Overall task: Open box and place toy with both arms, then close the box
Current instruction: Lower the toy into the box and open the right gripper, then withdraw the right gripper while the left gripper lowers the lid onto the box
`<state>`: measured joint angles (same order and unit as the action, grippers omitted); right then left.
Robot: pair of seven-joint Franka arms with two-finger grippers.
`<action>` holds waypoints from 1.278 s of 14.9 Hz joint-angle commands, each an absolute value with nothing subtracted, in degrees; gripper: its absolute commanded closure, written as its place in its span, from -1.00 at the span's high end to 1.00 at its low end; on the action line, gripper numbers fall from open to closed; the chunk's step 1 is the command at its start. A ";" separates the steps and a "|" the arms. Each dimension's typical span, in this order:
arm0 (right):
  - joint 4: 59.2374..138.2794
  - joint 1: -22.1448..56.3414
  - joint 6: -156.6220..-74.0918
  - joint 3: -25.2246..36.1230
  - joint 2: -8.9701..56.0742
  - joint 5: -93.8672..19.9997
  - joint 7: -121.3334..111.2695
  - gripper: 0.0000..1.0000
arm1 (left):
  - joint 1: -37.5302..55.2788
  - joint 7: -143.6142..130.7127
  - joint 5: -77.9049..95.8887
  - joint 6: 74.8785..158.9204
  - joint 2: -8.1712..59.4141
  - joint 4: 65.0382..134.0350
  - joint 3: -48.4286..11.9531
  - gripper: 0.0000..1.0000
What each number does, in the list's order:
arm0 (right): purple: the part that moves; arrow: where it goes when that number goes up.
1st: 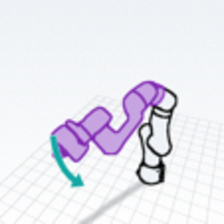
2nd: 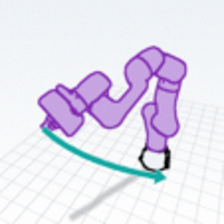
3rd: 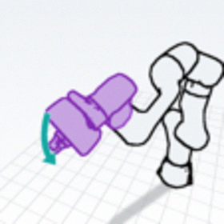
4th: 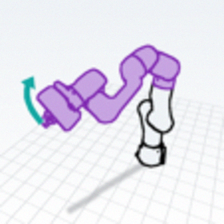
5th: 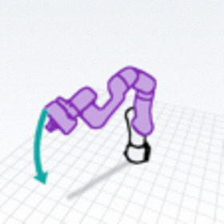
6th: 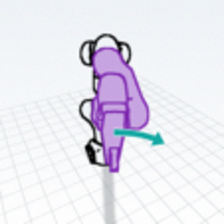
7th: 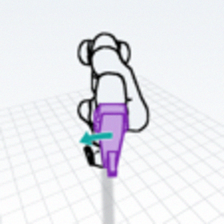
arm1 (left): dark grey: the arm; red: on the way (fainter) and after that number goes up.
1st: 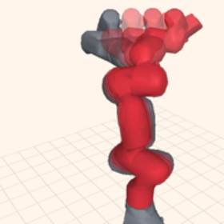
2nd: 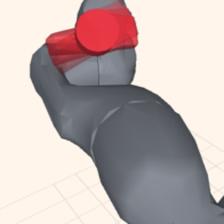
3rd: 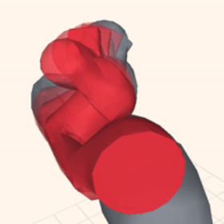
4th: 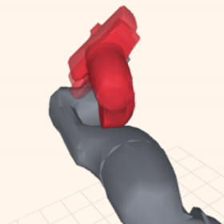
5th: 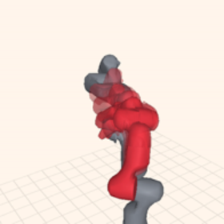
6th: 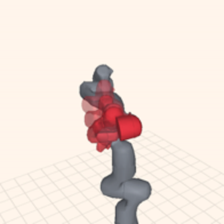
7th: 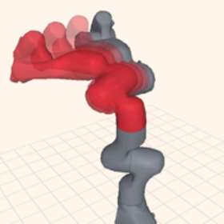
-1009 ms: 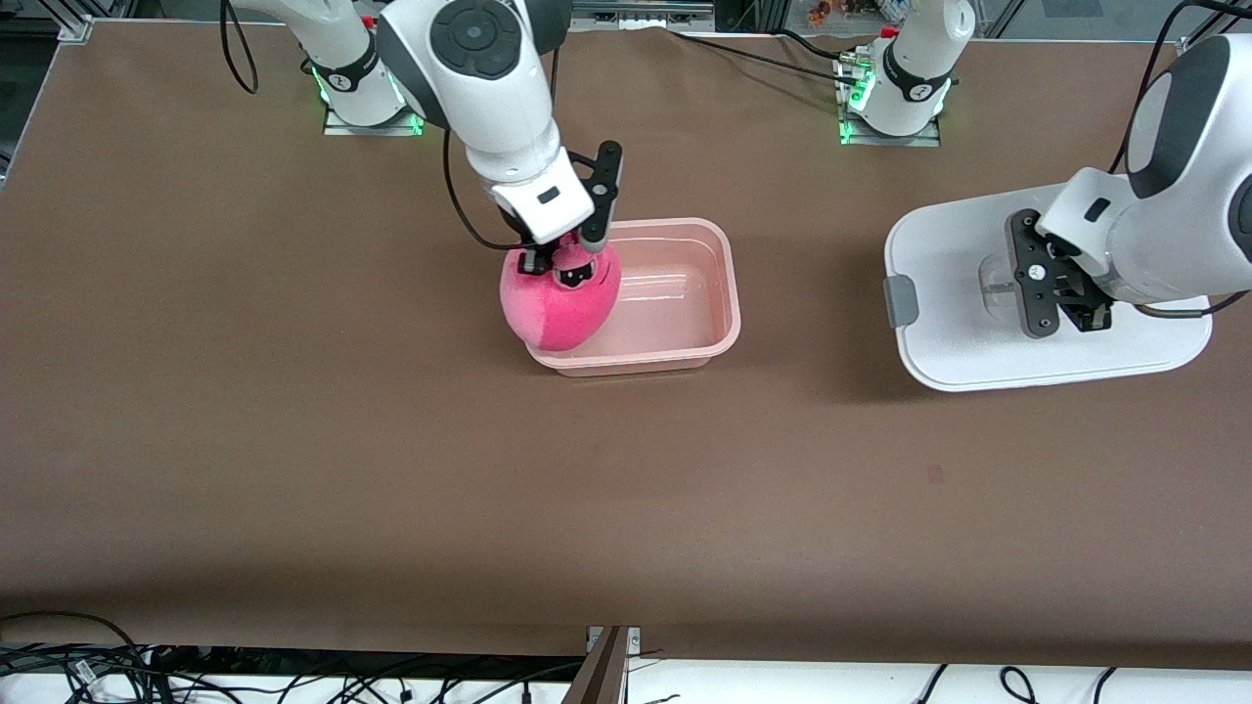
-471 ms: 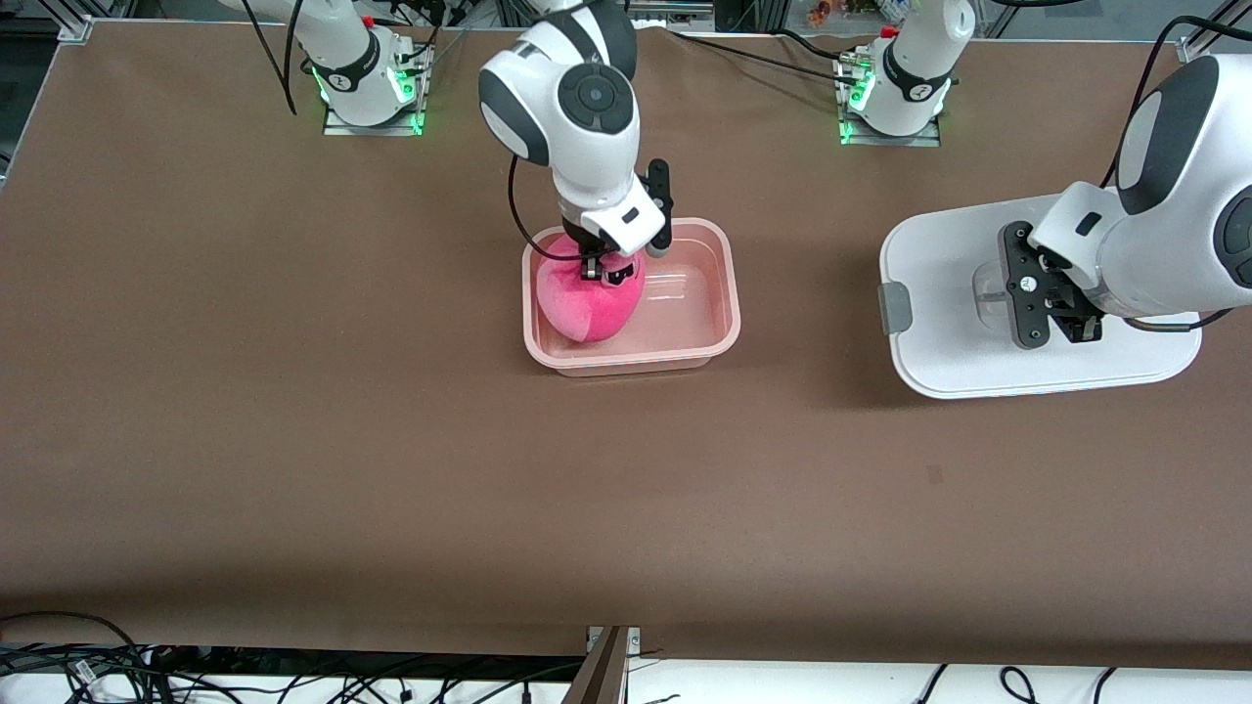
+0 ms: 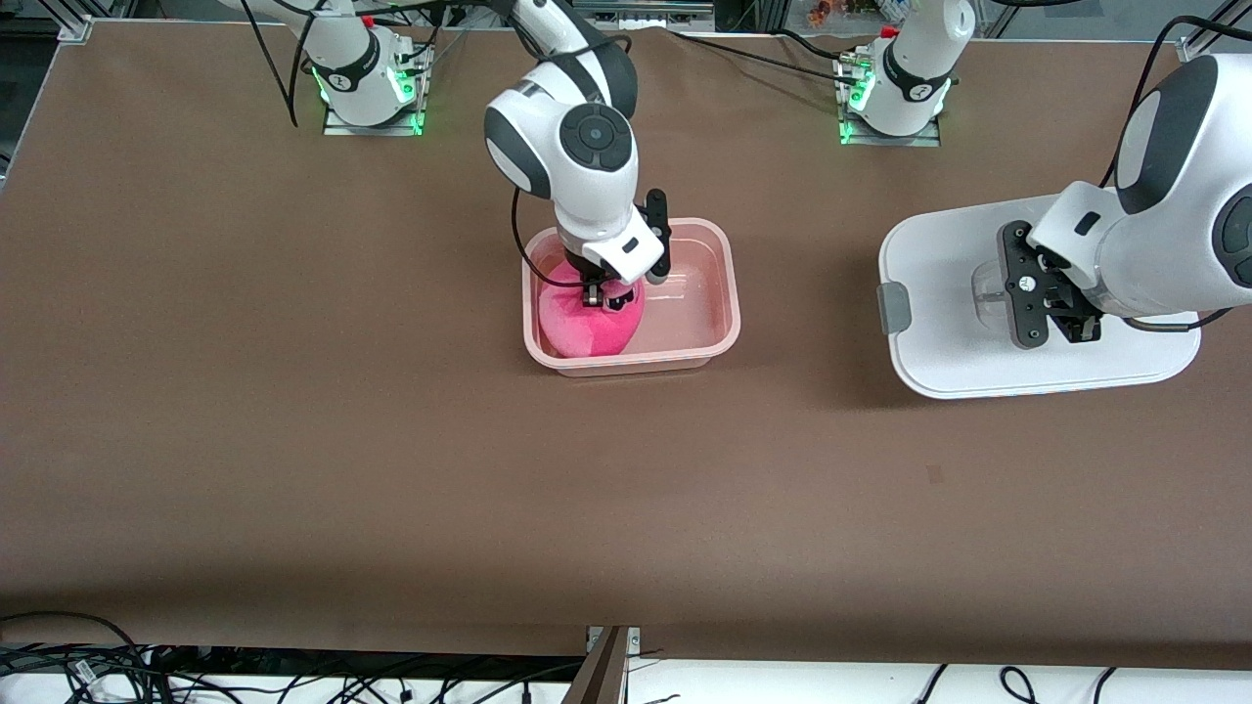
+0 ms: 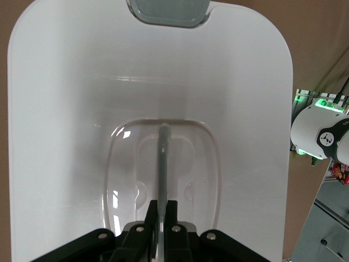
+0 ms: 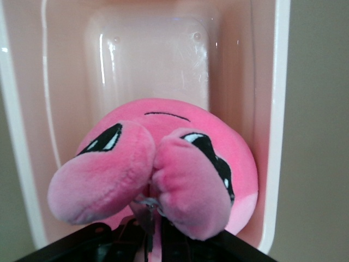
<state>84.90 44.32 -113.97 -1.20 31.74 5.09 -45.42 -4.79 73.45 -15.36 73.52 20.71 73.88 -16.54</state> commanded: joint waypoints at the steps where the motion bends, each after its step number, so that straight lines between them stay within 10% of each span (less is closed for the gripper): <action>1: 82.97 44.21 -118.37 -1.32 36.29 7.90 -44.56 0.98 | -4.31 74.00 -16.79 72.69 21.44 71.81 -17.05 -1.00; 9: 82.44 46.76 -139.65 -1.76 42.54 6.86 -21.63 1.00 | -3.52 74.18 -16.09 72.33 21.01 71.81 -18.10 -1.00; 19: 82.35 34.30 -117.09 -0.53 24.72 -2.18 -21.97 1.00 | -0.18 71.90 -6.69 76.27 22.67 72.07 -18.98 -1.00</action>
<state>80.46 39.53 -121.85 0.38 30.91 1.26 -21.57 -1.93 72.62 -8.65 74.58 21.15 73.43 -18.99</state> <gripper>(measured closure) 0.000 0.930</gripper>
